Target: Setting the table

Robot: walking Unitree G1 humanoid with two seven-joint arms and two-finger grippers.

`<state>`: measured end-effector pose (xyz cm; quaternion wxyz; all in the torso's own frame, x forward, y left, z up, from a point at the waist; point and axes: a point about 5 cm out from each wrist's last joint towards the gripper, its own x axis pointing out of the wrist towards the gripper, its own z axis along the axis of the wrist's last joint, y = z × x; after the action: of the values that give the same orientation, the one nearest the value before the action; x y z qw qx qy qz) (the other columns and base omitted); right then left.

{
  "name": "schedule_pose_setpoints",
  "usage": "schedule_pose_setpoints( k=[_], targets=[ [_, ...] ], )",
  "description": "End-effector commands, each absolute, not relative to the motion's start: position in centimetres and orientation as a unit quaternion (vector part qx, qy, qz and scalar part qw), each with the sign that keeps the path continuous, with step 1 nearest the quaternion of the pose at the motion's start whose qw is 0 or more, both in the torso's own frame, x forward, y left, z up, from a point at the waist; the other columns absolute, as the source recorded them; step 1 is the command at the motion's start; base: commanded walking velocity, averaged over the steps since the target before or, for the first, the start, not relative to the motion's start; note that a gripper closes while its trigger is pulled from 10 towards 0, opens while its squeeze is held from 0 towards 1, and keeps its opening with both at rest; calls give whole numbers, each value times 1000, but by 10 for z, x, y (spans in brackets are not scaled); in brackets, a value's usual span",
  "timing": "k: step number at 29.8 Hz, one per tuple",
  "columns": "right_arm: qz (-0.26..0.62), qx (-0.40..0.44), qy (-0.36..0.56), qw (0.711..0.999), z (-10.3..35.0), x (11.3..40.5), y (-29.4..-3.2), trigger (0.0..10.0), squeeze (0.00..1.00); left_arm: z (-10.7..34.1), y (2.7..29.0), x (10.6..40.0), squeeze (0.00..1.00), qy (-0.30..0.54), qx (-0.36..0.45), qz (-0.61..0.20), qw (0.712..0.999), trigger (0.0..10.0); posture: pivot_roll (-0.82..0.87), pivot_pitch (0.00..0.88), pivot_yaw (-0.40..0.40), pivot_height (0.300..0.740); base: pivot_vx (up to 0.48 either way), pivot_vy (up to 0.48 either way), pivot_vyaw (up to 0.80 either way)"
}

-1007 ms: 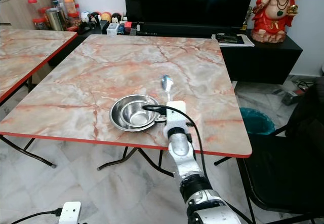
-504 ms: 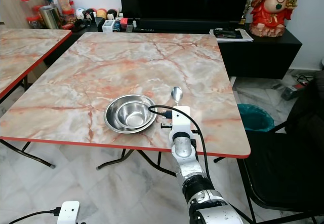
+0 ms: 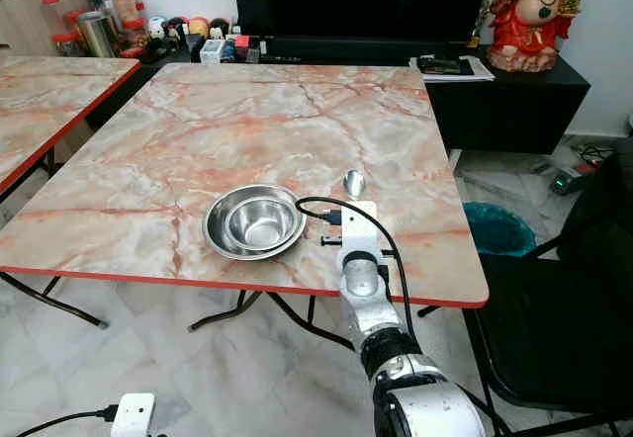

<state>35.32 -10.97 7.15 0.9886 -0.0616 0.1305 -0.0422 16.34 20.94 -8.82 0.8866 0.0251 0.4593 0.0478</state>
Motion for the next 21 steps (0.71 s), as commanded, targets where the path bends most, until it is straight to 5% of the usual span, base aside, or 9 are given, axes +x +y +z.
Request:
schedule_pose_setpoints(
  k=[1, 21],
  targets=[
    [-37, -55, 133, 989, 75, 356, -107, 10000, 0, -89, 215, 159, 0, 467, 31, 50, 882, 10000, 44, 0, 29, 740, 0, 0, 0],
    [-37, -46, 154, 986, 81, 365, -108, 10000, 0, -87, 219, 162, 0, 465, 36, 54, 883, 10000, 67, 0, 36, 740, 0, 0, 0]
  ],
)
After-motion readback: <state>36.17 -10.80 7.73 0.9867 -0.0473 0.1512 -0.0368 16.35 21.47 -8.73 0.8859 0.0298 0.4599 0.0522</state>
